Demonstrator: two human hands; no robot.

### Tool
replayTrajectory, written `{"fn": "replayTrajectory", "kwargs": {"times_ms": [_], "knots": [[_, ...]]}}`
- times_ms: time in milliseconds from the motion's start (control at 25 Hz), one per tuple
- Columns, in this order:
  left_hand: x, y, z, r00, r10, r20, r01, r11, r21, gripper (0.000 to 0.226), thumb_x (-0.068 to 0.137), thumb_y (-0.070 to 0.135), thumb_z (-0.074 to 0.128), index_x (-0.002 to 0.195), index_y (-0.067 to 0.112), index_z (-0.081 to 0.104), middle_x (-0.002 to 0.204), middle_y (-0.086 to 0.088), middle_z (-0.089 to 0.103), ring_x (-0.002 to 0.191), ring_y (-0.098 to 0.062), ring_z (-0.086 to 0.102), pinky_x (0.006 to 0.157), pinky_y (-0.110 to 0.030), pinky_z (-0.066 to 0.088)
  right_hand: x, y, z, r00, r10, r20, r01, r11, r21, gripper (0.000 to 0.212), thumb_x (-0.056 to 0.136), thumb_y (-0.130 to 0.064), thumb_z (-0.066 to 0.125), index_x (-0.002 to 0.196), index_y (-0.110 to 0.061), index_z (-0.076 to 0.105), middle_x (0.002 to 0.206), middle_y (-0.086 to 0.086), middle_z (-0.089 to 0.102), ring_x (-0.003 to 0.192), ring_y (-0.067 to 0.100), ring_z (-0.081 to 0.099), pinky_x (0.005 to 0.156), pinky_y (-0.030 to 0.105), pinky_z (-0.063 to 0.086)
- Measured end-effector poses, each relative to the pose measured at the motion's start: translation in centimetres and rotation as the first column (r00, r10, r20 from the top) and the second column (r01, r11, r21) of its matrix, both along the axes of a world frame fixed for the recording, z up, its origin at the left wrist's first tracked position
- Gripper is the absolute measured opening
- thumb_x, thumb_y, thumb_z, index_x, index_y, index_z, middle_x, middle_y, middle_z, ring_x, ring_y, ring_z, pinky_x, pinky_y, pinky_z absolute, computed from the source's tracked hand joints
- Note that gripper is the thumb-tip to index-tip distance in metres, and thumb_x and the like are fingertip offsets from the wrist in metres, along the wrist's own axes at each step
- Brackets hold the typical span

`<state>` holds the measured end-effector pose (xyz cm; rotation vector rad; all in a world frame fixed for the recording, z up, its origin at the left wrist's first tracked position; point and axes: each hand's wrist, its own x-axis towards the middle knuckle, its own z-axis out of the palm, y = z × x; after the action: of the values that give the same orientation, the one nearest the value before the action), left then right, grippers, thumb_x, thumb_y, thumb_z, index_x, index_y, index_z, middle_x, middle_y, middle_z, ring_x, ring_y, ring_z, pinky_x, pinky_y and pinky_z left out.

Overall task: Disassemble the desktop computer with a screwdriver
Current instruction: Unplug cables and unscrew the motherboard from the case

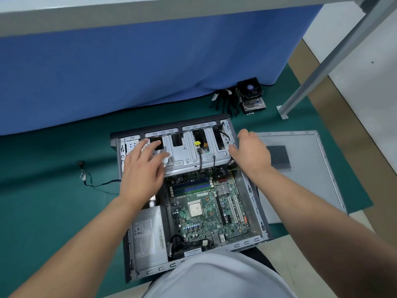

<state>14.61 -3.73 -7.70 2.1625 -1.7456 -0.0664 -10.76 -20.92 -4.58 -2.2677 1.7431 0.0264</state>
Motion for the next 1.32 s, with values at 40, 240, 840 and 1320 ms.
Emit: {"fn": "replayTrajectory", "kwargs": {"times_ms": [40, 240, 840, 1320], "knots": [[-0.2, 0.5, -0.5, 1.0, -0.004, 0.013, 0.004, 1.0, 0.014, 0.03, 0.092, 0.016, 0.067, 0.12, 0.026, 0.069, 0.148, -0.004, 0.054, 0.146, -0.035, 0.034, 0.113, -0.055, 0.029, 0.1, 0.0, -0.1, 0.999, 0.02, -0.033, -0.02, 1.0, -0.001, 0.029, 0.097, -0.031, 0.057, 0.113, -0.008, 0.049, 0.105, 0.013, 0.059, 0.08, 0.033, 0.056, 0.059, 0.037, 0.044], [-2.4, 2.3, -2.6, 0.999, -0.02, 0.05, 0.019, 1.0, 0.02, 0.036, 0.101, 0.035, 0.046, 0.134, 0.034, 0.058, 0.16, 0.001, 0.039, 0.156, -0.026, 0.018, 0.123, -0.046, 0.014, 0.4, -0.1, 0.4, 0.999, 0.021, -0.031, -0.018, 0.997, 0.076, 0.024, 0.098, -0.027, 0.052, 0.109, -0.006, 0.052, 0.099, 0.013, 0.062, 0.08, 0.034, 0.059, 0.065, 0.038, 0.049], [-3.2, 3.3, -2.6, 0.996, -0.027, 0.082, 0.025, 0.999, 0.025, 0.035, 0.1, 0.033, 0.043, 0.132, 0.032, 0.058, 0.154, 0.005, 0.045, 0.152, -0.026, 0.027, 0.122, -0.045, 0.014, -2.6, 5.9, -1.4, 0.995, 0.089, 0.051, -0.088, 0.996, -0.022, 0.06, 0.108, -0.032, 0.043, 0.16, -0.009, 0.025, 0.158, 0.014, 0.031, 0.14, 0.034, 0.036, 0.118, 0.047, 0.035], [-5.2, 6.6, -3.0, 0.995, 0.076, 0.061, -0.084, 0.987, 0.135, 0.042, 0.091, 0.03, 0.058, 0.133, 0.021, 0.057, 0.145, -0.002, 0.044, 0.137, -0.029, 0.037, 0.109, -0.05, 0.034, 3.0, 10.8, -8.3, 0.859, -0.438, 0.266, 0.224, 0.788, 0.574, 0.061, 0.097, -0.002, 0.051, 0.156, -0.011, 0.037, 0.158, 0.009, 0.038, 0.114, 0.027, 0.062, 0.086, 0.032, 0.056]]}}
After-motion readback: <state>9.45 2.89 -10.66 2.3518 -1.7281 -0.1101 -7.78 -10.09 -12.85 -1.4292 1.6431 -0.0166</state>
